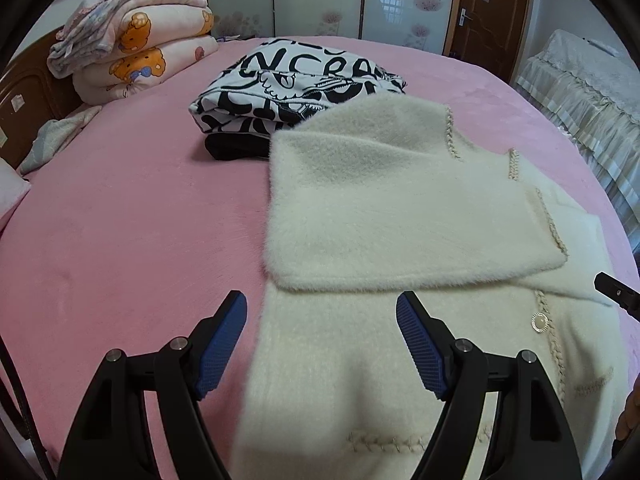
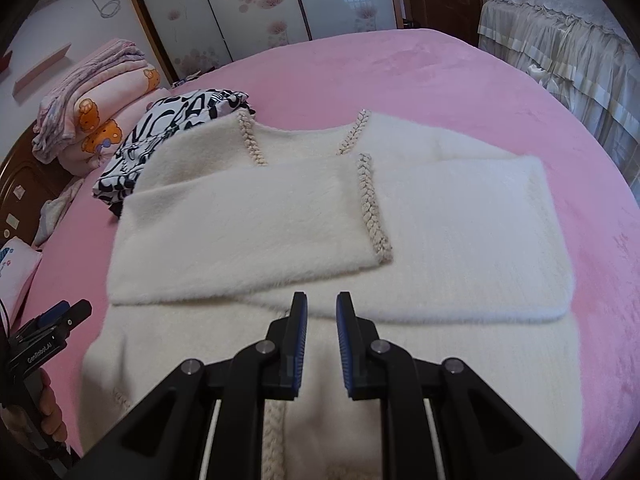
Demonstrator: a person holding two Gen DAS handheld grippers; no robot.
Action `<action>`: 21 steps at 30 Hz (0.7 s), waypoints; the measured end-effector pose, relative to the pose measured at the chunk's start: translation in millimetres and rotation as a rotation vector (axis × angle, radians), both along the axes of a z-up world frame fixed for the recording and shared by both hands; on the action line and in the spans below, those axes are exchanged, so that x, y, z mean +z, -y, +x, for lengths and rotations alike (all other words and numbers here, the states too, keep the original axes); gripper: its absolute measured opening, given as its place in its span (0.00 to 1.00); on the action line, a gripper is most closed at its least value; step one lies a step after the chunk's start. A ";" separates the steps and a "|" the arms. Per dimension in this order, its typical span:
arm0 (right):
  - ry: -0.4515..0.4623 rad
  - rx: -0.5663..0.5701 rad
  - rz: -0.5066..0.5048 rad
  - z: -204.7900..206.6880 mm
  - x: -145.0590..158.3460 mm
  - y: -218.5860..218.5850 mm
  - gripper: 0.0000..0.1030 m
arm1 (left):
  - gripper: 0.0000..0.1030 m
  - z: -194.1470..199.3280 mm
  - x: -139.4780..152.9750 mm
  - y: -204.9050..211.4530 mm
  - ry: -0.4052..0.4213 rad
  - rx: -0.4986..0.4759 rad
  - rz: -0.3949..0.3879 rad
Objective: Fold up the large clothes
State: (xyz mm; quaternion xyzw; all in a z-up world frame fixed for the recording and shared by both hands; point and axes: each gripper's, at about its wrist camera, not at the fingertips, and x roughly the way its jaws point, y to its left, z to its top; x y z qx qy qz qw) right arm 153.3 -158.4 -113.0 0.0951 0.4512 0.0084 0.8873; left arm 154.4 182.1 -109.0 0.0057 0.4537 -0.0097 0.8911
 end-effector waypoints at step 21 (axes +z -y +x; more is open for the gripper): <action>0.187 0.021 -0.051 -133.3 80.6 10.7 0.55 | 0.79 -111.7 54.0 6.0 0.028 -0.083 0.031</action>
